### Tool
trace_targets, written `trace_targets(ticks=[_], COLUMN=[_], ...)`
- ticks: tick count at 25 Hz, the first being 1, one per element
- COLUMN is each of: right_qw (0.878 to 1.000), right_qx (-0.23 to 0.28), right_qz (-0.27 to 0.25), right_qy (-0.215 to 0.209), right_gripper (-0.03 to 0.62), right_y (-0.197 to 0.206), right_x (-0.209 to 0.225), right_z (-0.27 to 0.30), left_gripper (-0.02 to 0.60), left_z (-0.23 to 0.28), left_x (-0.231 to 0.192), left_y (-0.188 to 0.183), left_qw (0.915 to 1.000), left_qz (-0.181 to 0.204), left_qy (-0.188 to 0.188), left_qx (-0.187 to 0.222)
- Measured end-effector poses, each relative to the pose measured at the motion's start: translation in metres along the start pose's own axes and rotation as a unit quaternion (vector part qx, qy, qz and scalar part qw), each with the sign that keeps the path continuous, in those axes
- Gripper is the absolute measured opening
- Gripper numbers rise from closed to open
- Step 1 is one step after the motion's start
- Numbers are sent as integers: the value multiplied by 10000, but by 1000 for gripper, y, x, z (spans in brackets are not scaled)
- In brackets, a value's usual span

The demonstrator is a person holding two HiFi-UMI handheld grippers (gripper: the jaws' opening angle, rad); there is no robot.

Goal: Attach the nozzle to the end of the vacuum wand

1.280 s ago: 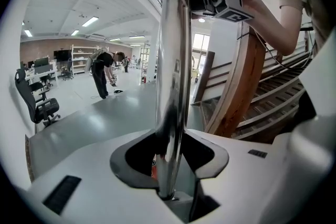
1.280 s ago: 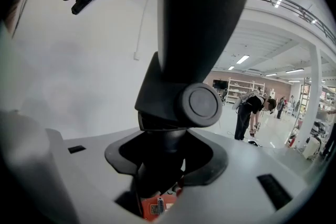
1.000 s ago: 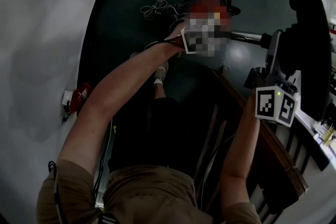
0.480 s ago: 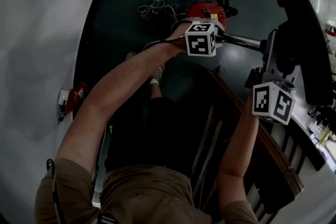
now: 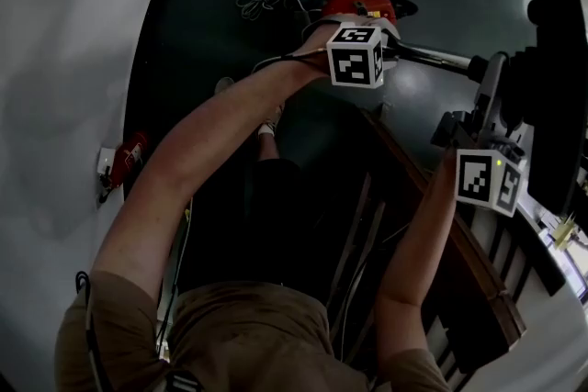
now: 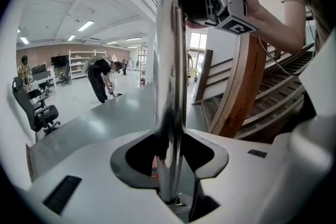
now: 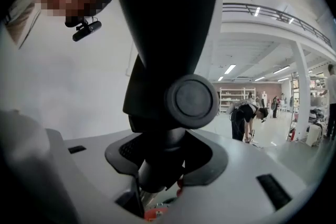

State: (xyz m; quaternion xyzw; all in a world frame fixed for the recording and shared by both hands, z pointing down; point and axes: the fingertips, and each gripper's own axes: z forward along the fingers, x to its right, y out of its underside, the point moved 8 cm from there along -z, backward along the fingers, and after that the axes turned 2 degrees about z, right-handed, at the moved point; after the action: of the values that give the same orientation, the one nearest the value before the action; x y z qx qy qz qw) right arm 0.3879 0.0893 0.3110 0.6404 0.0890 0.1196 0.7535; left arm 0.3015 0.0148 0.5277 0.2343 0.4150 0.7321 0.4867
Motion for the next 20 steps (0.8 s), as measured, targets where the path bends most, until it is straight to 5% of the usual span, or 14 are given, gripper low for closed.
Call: trace_targets(ticks=[6, 14, 20], right_qw=[9942, 9999, 9995], right_qx=[-1058, 42, -172], right_qz=[-159, 36, 199], right_qy=[-139, 121, -185], right_gripper=[181, 181, 179], right_y=[-7, 4, 7], right_x=[-5, 1, 1], right_z=[22, 11, 18], left_gripper=[152, 150, 152], left_z=[4, 4, 1], left_x=[-3, 0, -2], left_y=[-2, -3, 3], left_qw=[9992, 10000, 9994], left_qz=[202, -55, -242], left_qy=[162, 59, -189], left_qx=[-303, 2, 166])
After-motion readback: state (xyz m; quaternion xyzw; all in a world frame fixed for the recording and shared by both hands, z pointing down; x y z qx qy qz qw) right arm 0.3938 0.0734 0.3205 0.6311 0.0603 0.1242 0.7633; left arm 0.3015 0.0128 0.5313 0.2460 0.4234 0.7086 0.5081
